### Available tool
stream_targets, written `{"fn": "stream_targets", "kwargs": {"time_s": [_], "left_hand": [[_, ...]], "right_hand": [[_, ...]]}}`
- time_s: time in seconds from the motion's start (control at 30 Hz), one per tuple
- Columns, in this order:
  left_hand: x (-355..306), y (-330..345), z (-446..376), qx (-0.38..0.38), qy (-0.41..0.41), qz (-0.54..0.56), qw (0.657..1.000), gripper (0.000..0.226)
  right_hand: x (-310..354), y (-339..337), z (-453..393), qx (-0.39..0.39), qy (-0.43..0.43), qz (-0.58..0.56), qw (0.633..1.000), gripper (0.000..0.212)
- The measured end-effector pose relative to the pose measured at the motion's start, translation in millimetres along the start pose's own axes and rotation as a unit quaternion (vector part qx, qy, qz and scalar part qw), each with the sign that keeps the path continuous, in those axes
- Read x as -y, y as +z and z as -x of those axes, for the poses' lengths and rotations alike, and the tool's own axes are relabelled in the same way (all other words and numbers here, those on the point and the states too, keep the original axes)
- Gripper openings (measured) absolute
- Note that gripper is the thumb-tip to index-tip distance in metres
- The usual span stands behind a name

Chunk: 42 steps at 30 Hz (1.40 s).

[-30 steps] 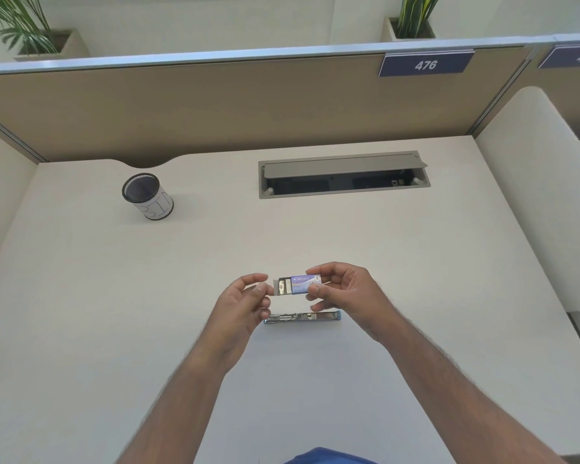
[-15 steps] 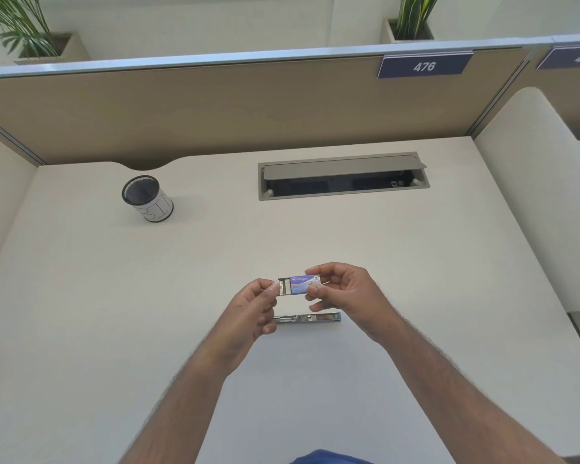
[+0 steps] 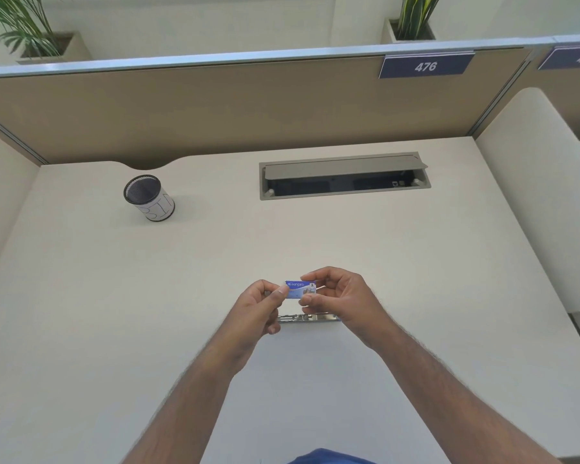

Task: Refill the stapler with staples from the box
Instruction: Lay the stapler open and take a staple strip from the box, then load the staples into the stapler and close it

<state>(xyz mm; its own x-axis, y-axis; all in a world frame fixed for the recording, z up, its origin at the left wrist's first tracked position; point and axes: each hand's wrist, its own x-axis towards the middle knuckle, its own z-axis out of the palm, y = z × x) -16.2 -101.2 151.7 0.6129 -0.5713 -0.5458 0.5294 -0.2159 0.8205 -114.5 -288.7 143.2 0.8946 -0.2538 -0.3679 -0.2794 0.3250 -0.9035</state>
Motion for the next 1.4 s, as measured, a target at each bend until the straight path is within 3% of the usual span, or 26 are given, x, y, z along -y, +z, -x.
{"fn": "stream_targets", "kwargs": {"time_s": [0.23,0.43,0.57,0.7,0.83,1.1,1.23,1.3,1.4], "left_hand": [[7.1,-6.9,-2.1,0.077,-0.064,0.149,0.984,0.021],[16.3,-3.7,-4.0,0.07,-0.077,0.138,0.985,0.024],[19.7,-2.9,-6.5,0.012,-0.095,0.108,0.99,0.012],[25.4,-6.0,-9.6,-0.042,-0.097,0.12,0.987,0.025],[33.8,-8.5,-13.3,-0.074,-0.09,0.078,0.99,0.027],[37.5,-4.3,-18.2,-0.108,-0.028,0.092,0.989,0.022],[29.3,3.6,-17.0,-0.113,0.004,0.089,0.99,0.017],[24.5,7.4,-16.1,-0.114,0.014,0.096,0.989,0.015],[21.6,13.4,-15.9,-0.113,0.034,0.103,0.988,0.013]], "right_hand": [[-3.3,2.1,3.7,0.005,0.0,0.006,1.0,0.03],[-4.2,-10.6,0.5,0.029,0.008,0.066,0.997,0.039],[-21.0,-38.1,-9.6,-0.042,0.001,0.135,0.99,0.031],[-51.6,-78.8,-26.1,-0.145,0.01,0.156,0.977,0.031],[-85.2,-114.3,-42.2,-0.231,0.027,0.256,0.938,0.031],[-103.3,-122.4,-67.2,-0.304,0.009,0.308,0.901,0.036],[-100.0,-109.7,-61.8,-0.326,-0.001,0.325,0.888,0.057],[-92.7,-93.2,-54.2,-0.329,-0.056,0.305,0.892,0.047],[-78.6,-59.5,-37.6,-0.27,-0.102,0.262,0.921,0.022]]}}
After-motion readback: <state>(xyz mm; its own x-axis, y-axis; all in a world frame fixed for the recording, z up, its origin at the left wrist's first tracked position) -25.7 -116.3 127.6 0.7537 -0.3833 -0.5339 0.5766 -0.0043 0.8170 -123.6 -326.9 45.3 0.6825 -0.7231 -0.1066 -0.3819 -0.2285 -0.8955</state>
